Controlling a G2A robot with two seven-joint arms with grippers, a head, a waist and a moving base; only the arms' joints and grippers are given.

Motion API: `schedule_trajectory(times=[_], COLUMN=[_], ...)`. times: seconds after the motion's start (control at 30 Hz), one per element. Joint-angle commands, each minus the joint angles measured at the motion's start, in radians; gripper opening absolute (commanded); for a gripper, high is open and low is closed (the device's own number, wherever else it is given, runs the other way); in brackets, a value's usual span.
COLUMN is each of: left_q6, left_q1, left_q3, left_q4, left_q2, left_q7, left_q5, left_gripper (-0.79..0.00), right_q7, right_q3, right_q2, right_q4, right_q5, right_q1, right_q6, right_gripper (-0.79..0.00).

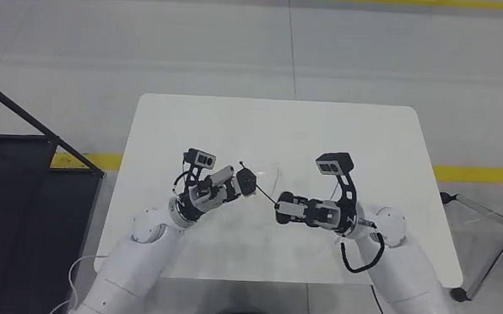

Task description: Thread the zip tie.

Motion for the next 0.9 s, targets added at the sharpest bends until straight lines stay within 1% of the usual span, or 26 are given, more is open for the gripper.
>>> schedule_trajectory(times=[0.0, 0.1, 0.17, 0.43, 0.87], left_q6=[0.0, 0.0, -0.002, -0.03, -0.027], left_q1=[-0.007, -0.015, -0.017, -0.019, -0.027], left_q3=[0.009, 0.02, 0.026, 0.035, 0.035], left_q4=[0.01, 0.019, 0.02, 0.023, 0.037], left_q2=[-0.003, -0.007, -0.01, -0.017, -0.028], left_q7=[-0.012, -0.025, -0.032, -0.059, -0.085], left_q5=[-0.009, -0.012, -0.014, -0.027, -0.062], left_gripper=[-0.32, -0.394, -0.416, -0.434, -0.517], right_q7=[-0.002, -0.006, -0.009, -0.016, -0.019], right_q3=[-0.002, -0.006, -0.009, -0.018, -0.028], right_q2=[0.0, 0.001, 0.001, 0.003, 0.007], right_q4=[0.006, 0.01, 0.011, 0.019, 0.029], right_q5=[-0.001, -0.002, -0.003, -0.008, -0.005], right_q1=[0.003, 0.006, 0.007, 0.013, 0.02], right_q6=[-0.002, -0.006, -0.009, -0.016, -0.019], right_gripper=[-0.785, -0.785, -0.785, -0.785, -0.785])
